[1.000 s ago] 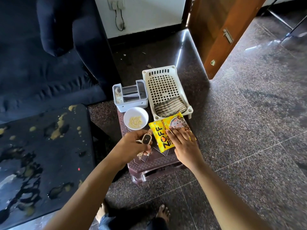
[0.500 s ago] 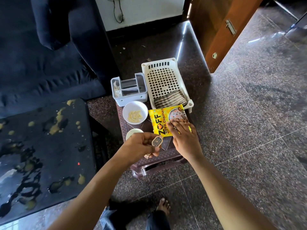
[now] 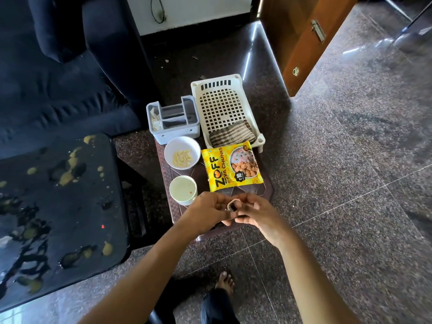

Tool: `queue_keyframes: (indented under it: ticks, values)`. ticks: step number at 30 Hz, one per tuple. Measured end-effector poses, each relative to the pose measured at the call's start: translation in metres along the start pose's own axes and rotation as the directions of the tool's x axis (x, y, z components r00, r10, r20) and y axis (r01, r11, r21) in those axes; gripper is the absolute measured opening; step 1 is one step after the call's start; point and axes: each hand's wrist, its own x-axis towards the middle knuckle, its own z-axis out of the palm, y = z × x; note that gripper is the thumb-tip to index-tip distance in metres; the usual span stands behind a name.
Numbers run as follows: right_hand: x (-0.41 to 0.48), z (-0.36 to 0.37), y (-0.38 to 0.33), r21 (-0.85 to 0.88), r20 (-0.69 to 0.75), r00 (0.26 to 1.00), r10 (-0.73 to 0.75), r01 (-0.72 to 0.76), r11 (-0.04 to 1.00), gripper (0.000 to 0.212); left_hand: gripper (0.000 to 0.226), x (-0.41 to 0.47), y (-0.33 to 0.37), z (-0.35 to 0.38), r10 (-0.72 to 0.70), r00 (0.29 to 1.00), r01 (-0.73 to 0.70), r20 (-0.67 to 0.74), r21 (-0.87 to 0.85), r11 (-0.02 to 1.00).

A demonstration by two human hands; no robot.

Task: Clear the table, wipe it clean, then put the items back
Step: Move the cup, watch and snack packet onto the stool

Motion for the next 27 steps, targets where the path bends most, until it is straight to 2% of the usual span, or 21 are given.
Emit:
queue_keyframes:
  ticks: [4, 8, 11, 14, 17, 22, 25, 27]
  values:
    - [0.007, -0.004, 0.004, 0.023, -0.159, 0.987, -0.019, 0.023, 0.999, 0.013, 0.023, 0.009, -0.01, 0.019, 0.022, 0.973, 0.035, -0.228, 0.242, 0.97]
    - [0.024, -0.011, 0.009, 0.105, -0.388, 0.921, 0.028, 0.014, 0.994, 0.014, 0.028, 0.016, -0.017, 0.032, 0.071, 0.922, 0.067, -0.381, 0.337, 0.939]
    - [0.036, -0.017, 0.016, 0.121, -0.452, 0.89, 0.059, -0.004, 0.993, 0.018, 0.033, 0.022, -0.023, 0.037, 0.116, 0.893, 0.081, -0.435, 0.409, 0.909]
    - [0.048, -0.018, 0.025, 0.064, -0.495, 0.868, 0.049, -0.019, 0.998, 0.022, 0.036, 0.028, -0.033, 0.038, 0.185, 0.876, 0.064, -0.445, 0.489, 0.87]
    - [0.059, -0.019, 0.032, -0.014, -0.567, 0.823, 0.016, -0.029, 0.999, 0.024, 0.039, 0.033, -0.042, 0.038, 0.254, 0.893, 0.058, -0.371, 0.655, 0.754]
    - [0.063, -0.018, 0.043, -0.28, -0.638, 0.757, -0.141, -0.058, 0.958, 0.026, 0.039, 0.027, -0.048, 0.043, 0.32, 0.905, 0.035, -0.279, 0.8, 0.599]
    - [0.061, -0.014, 0.044, -0.332, -0.659, 0.726, -0.198, -0.045, 0.942, 0.027, 0.035, 0.018, -0.054, 0.044, 0.356, 0.893, 0.011, -0.276, 0.803, 0.596]
    - [0.06, -0.014, 0.046, -0.335, -0.663, 0.714, -0.223, -0.017, 0.942, 0.028, 0.027, 0.012, -0.054, 0.046, 0.431, 0.852, -0.045, -0.296, 0.78, 0.625]
